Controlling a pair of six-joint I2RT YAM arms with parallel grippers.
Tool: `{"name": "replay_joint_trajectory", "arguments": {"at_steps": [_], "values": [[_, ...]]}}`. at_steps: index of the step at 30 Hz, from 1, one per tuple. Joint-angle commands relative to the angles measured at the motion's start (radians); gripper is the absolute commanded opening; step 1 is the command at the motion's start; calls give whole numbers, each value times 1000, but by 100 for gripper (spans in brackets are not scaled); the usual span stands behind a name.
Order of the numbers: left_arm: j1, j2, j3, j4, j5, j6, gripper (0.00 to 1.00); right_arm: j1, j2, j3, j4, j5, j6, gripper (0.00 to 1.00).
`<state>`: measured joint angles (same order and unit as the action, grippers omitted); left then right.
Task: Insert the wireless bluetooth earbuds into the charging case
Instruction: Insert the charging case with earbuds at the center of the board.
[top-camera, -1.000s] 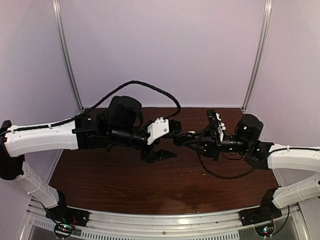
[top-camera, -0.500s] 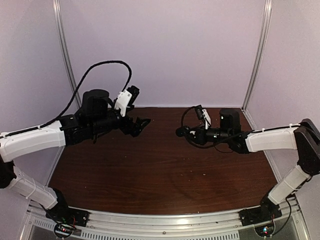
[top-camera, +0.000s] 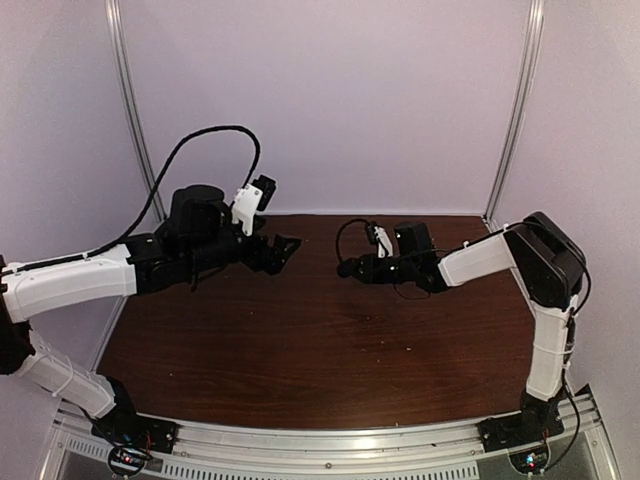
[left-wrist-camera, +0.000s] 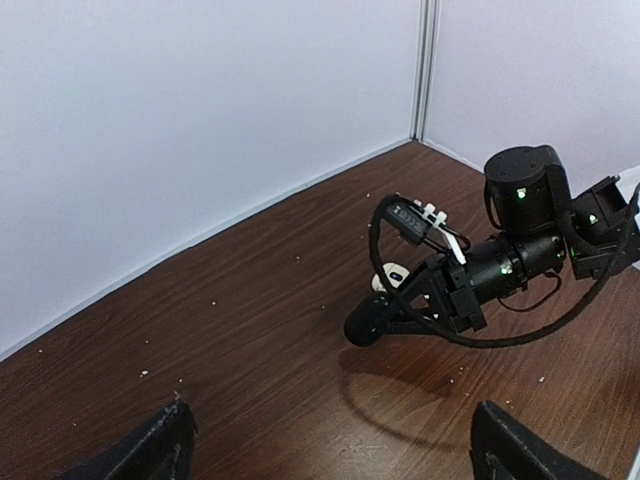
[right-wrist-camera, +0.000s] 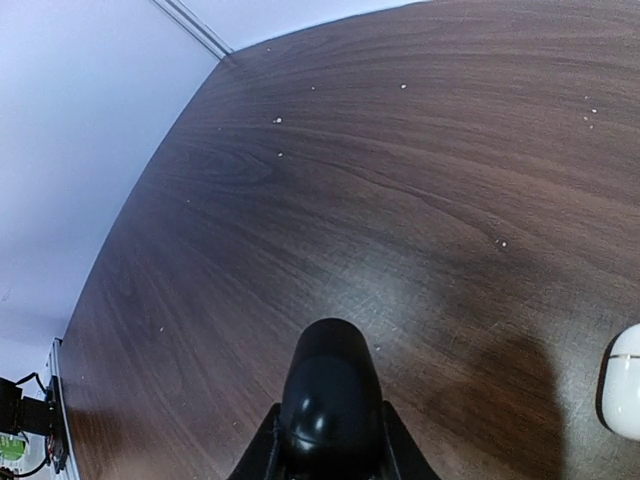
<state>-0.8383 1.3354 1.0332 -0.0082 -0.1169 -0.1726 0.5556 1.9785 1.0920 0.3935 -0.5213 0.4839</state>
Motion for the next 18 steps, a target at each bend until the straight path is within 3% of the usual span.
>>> {"name": "replay_joint_trajectory", "arguments": {"at_steps": [1,10,18], "values": [[8,-21,-29,37,-37,-33,98,6,70,79,-44,73,29,2],[14,-27,-50,48,-42,-48,98,7,147,142,-106,115,25,8],[28,-15,-51,27,-41,-56,98,8,115,121,-139,181,12,31]]}}
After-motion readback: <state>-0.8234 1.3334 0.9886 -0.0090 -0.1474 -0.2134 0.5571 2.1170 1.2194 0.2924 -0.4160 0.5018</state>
